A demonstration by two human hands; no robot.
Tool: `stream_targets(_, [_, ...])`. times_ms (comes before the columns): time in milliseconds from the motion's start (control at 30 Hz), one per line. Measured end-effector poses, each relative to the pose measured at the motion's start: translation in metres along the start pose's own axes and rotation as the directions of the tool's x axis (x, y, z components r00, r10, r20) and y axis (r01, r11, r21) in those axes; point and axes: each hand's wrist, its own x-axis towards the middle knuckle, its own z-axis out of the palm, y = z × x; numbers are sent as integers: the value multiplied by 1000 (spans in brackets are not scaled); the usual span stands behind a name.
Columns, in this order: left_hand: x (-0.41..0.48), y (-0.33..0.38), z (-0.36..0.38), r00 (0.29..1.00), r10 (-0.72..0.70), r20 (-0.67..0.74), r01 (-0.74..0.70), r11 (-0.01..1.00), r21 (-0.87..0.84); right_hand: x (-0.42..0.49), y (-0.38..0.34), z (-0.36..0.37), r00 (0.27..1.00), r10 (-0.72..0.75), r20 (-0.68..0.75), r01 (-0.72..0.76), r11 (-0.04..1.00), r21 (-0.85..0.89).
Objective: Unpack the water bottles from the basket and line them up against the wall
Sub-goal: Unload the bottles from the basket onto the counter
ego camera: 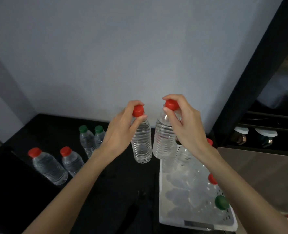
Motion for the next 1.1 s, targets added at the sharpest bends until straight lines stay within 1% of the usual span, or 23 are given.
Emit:
stream_targets(100, [-17,-31,-13,999,-35,37,32,996,82,6,-1,38,997,10,77,-10,1000,10])
stream_targets(200, [-38,-67,-19,990,-123,71,114,986,121,4,7,79,986,31,163,-27,999,-27])
stream_targets(333, [-63,-115,-20,965,-223,141,201,967,159,-7,17,132,968,94,231,-87,995,-41])
stream_targets(433, [-74,-145,-19,948,-277,155,250,952,175,-16,25,167,953,145,264,-143,989,-26])
stream_targets(533, [-80,-166,-17,946,-279,163,249,951,183,-19,30,195,933,188,308,-186,982,-37])
stream_targets(633, [-83,-183,-14,931,-313,191,276,941,197,-20,35,215,909,221,353,-215,975,-57])
stream_targets(700, [-83,-191,-12,931,-302,204,264,944,196,-20,38,225,895,243,375,-243,969,-49])
stream_targets(867, [-83,-203,-9,929,-297,219,259,947,189,-23,48,239,852,268,449,-276,960,-50])
stream_targets(967, [-81,-205,-10,925,-294,242,243,945,220,-24,51,244,846,274,458,-292,956,-31])
stream_targets(1033, [-81,-203,-9,923,-304,235,244,936,253,-23,53,245,839,268,474,-295,955,-18])
stream_targets(1100, [-82,-198,-7,941,-275,199,212,934,288,-22,53,244,813,267,517,-305,952,-13])
